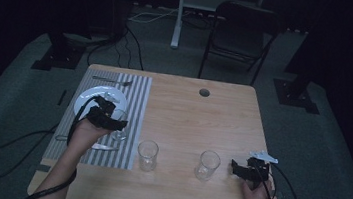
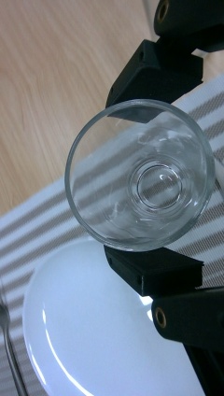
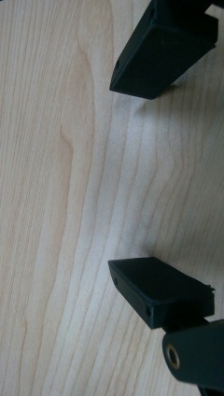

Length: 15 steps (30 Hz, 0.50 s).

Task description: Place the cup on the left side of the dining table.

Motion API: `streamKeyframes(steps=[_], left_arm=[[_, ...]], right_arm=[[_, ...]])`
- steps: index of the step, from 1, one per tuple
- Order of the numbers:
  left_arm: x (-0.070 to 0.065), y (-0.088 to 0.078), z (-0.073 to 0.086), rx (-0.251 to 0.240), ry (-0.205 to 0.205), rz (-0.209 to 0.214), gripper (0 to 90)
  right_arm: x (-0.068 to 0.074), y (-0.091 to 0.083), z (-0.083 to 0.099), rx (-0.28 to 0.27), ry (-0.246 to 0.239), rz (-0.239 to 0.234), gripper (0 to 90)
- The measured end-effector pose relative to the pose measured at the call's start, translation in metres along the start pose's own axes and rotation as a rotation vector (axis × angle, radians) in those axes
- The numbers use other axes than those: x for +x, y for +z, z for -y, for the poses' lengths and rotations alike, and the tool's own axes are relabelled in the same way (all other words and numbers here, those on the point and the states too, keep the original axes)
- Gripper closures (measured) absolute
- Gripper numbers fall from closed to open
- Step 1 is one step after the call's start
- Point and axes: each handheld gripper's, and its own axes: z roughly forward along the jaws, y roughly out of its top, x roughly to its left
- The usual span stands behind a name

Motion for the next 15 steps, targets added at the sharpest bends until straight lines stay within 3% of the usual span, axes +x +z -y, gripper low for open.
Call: streamKeyframes(steps=[3, 8, 15], left_arm=[[0.0042, 0.0002, 0.0030, 0.012, 0.005, -0.028, 29.1], [0.0095, 0.0018, 0.0078, 0.017, -0.021, -0.018, 29.0], [0.0101, 0.0064, 0.0080, 0.022, -0.021, -0.035, 29.1]], right_arm=[[0.0001, 0.0000, 0.0000, 0.000, 0.001, 0.000, 12.5], [0.0001, 0.0000, 0.0000, 0.000, 0.001, 0.000, 12.5], [0.0001, 0.0000, 0.0000, 0.000, 0.001, 0.000, 12.5]])
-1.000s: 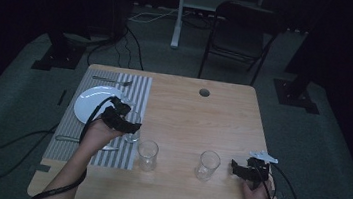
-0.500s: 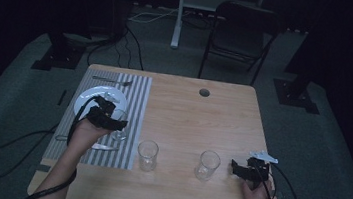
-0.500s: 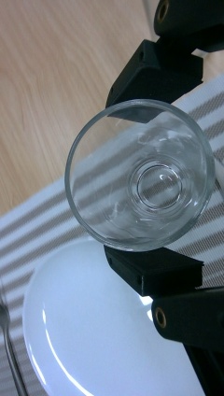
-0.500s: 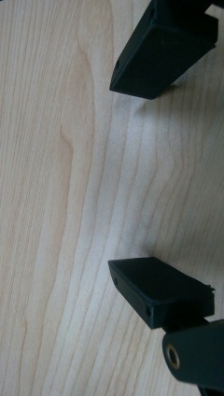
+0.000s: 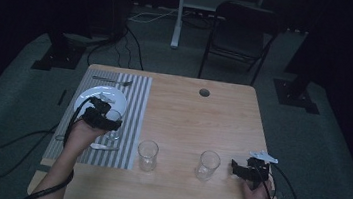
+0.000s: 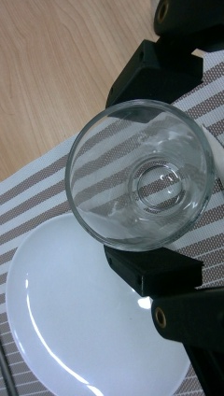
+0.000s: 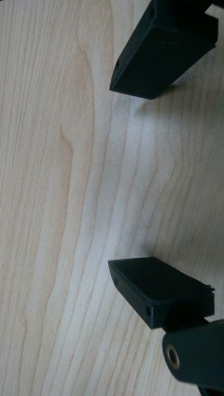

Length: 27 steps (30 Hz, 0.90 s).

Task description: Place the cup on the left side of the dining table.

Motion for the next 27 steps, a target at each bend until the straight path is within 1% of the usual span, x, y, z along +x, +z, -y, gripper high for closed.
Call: streamKeyframes(steps=[2, 3, 4, 6, 9, 12, 16, 18, 23, 24, 27], left_arm=[[0.000, 0.002, 0.000, 0.006, 0.001, 0.006, 29.0], [-0.001, 0.004, 0.002, 0.000, -0.009, 0.002, 29.0], [0.000, 0.005, 0.002, -0.002, -0.007, 0.000, 29.0], [0.001, 0.006, 0.004, -0.019, -0.024, 0.006, 29.1], [0.000, 0.006, 0.004, -0.025, -0.008, 0.003, 29.0], [-0.002, 0.006, 0.008, -0.056, 0.004, -0.005, 28.9], [-0.001, 0.006, 0.015, -0.097, -0.022, -0.005, 28.8], [-0.001, 0.006, 0.018, -0.114, -0.025, -0.004, 28.8], [-0.001, 0.007, 0.026, -0.153, -0.047, -0.001, 28.7], [-0.001, 0.007, 0.028, -0.158, -0.048, -0.003, 28.7], [-0.001, 0.010, 0.032, -0.153, -0.050, -0.001, 28.7]], right_arm=[[0.000, 0.000, 0.000, 0.000, 0.000, 0.000, 12.5], [0.000, 0.000, 0.000, 0.000, 0.000, 0.000, 12.5], [0.000, 0.000, 0.000, 0.000, -0.001, 0.000, 12.5], [0.000, 0.000, 0.000, 0.000, -0.001, 0.000, 12.5], [0.000, 0.000, 0.000, 0.000, 0.000, 0.000, 12.5], [0.000, 0.000, 0.000, 0.000, 0.000, 0.000, 12.5], [0.000, 0.000, 0.000, 0.000, 0.001, 0.000, 12.5], [0.000, 0.000, 0.000, 0.000, 0.001, 0.000, 12.5], [0.000, 0.000, 0.000, 0.000, -0.001, 0.000, 12.5], [0.000, 0.000, 0.000, 0.000, 0.000, 0.000, 12.5], [0.000, 0.000, 0.000, 0.000, -0.001, 0.000, 12.5]])
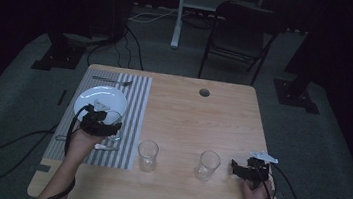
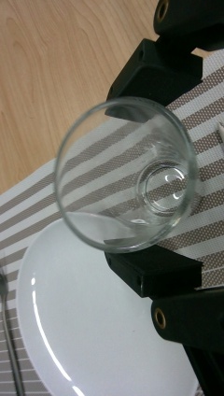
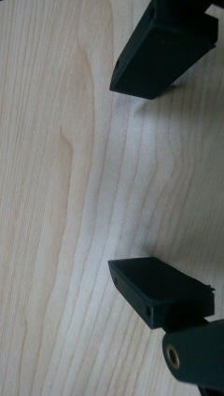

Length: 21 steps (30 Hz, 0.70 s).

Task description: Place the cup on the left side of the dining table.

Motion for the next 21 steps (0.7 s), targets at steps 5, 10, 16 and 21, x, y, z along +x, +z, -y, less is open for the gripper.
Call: streamKeyframes(steps=[5, 10, 16, 21], left_arm=[[0.002, 0.005, 0.011, 0.012, -0.018, 0.017, 28.8], [0.001, 0.004, 0.019, 0.000, -0.021, 0.014, 28.7], [0.004, 0.003, 0.026, -0.022, -0.081, 0.027, 28.5], [0.005, 0.005, 0.034, -0.016, -0.108, 0.028, 18.0]], right_arm=[[0.000, 0.000, 0.000, 0.000, 0.002, 0.000, 12.5], [0.000, 0.000, 0.000, 0.000, 0.000, 0.000, 12.5], [0.000, 0.000, 0.000, 0.000, 0.000, 0.000, 12.5], [0.000, 0.000, 0.000, 0.001, 0.000, 0.000, 12.5]])
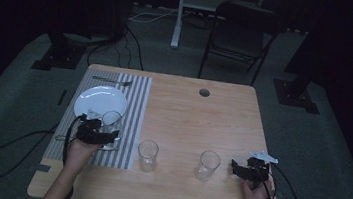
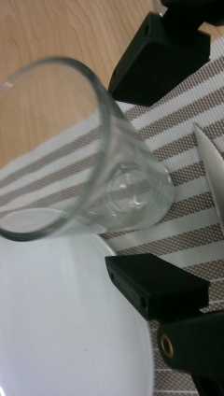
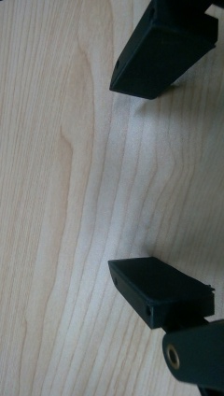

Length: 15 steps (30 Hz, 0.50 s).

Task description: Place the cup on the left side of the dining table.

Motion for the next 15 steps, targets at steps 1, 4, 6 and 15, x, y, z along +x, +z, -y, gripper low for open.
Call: streamKeyframes(steps=[1, 4, 6, 15], left_arm=[[0.000, 0.000, 0.002, -0.006, -0.001, 0.003, 17.9], [-0.002, 0.000, 0.005, -0.019, 0.014, -0.014, 17.9], [-0.004, 0.001, 0.006, -0.007, 0.020, -0.021, 7.8], [-0.011, -0.007, 0.018, -0.053, 0.044, -0.101, 7.7]], right_arm=[[0.000, 0.000, 0.000, 0.000, 0.000, 0.000, 12.5], [0.000, 0.000, 0.000, 0.000, 0.002, 0.000, 12.5], [0.000, 0.000, 0.000, 0.001, 0.002, 0.000, 12.5], [0.000, 0.000, 0.000, 0.000, 0.003, 0.000, 12.5]])
